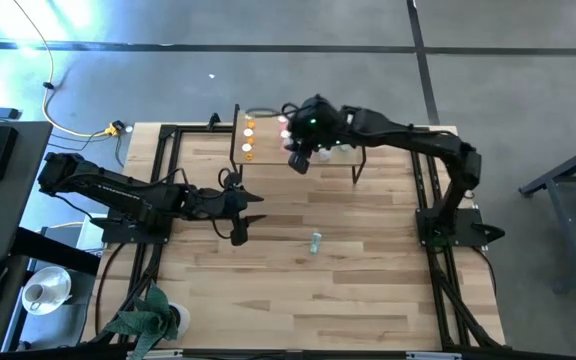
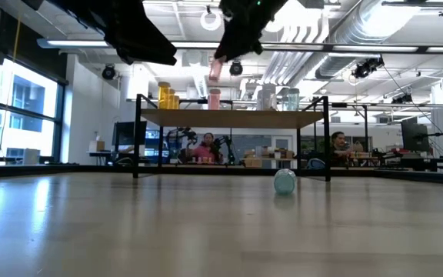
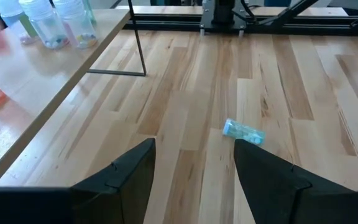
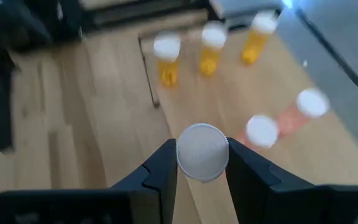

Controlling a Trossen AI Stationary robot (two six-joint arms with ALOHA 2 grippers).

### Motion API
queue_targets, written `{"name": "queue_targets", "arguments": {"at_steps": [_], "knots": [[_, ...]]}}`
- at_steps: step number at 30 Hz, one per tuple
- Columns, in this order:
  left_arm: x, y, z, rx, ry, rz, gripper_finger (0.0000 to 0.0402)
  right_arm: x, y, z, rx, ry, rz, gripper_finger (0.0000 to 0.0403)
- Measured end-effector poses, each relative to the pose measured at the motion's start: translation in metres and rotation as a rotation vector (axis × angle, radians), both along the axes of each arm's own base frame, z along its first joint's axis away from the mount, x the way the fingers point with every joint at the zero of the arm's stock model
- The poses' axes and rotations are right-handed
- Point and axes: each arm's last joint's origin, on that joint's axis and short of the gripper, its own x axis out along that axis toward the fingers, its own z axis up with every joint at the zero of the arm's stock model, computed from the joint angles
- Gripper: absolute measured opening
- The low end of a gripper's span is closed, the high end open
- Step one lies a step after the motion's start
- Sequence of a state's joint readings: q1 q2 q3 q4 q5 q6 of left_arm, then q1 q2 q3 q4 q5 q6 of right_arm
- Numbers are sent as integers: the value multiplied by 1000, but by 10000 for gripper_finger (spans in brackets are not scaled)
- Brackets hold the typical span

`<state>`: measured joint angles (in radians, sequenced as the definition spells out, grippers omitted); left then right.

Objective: Pick and place medicine bottles onto shelf by color
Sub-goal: Align the pink pill bottle with the other pink pill bottles on the shelf

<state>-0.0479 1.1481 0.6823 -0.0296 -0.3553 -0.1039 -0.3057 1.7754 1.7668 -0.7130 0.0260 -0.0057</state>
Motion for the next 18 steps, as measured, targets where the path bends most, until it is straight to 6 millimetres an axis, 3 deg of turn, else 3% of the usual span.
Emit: {"name": "queue_targets", "arguments": {"at_steps": [4,9,18], "knots": [[0,0,0,1,0,-1,206,8,-6,-18,-22,73,38,103],[0,0,0,2,1,0,206,9,-12,-22,-33,88,40,103],[0,0,0,1,-1,0,206,6,-11,11,-4,21,-2,103]]}}
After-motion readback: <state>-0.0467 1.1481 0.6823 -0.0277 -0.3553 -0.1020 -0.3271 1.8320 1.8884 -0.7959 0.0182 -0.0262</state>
